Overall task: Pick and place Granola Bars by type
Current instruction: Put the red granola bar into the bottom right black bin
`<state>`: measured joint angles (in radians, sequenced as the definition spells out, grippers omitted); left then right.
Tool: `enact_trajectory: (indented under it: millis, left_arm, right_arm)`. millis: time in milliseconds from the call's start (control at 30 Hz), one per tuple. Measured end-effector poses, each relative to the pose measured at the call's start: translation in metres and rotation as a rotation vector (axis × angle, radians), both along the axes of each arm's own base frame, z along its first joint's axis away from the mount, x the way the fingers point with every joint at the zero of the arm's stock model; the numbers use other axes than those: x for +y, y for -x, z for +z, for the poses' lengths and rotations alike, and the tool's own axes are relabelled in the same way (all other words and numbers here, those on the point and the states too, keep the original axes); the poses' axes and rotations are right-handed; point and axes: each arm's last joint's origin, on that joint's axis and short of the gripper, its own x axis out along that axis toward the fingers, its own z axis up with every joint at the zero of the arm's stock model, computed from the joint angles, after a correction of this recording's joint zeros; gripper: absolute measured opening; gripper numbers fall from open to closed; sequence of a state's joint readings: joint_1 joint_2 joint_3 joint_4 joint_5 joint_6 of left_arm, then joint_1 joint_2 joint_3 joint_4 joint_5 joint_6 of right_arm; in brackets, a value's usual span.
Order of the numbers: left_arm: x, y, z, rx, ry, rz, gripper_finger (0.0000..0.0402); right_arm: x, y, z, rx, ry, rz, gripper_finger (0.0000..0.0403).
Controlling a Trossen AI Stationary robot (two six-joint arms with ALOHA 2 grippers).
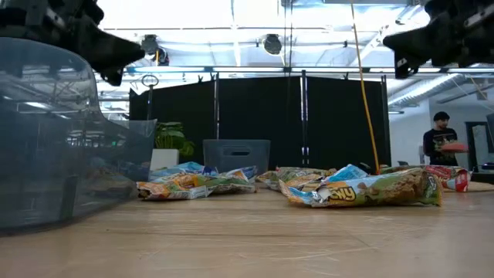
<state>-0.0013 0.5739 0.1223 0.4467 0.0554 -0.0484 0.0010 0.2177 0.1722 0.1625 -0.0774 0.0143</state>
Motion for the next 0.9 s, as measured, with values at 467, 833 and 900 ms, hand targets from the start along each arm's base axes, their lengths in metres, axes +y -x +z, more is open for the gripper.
enact_trajectory:
  millis: [467, 833, 900]
  left_arm:
    - [0.001, 0.007, -0.033, 0.059, 0.051, 0.03, 0.0074]
    - [0.001, 0.008, -0.037, 0.099, 0.045, 0.028, 0.0074]
    - [0.001, 0.008, -0.037, 0.098, 0.042, 0.028, 0.0074]
  right_arm:
    - [-0.002, -0.001, -0.016, -0.07, -0.005, -0.058, 0.0]
    - [-0.004, -0.002, -0.031, 0.078, -0.045, -0.141, 0.0]
    - [-0.005, -0.002, -0.033, 0.104, -0.094, -0.19, 0.0]
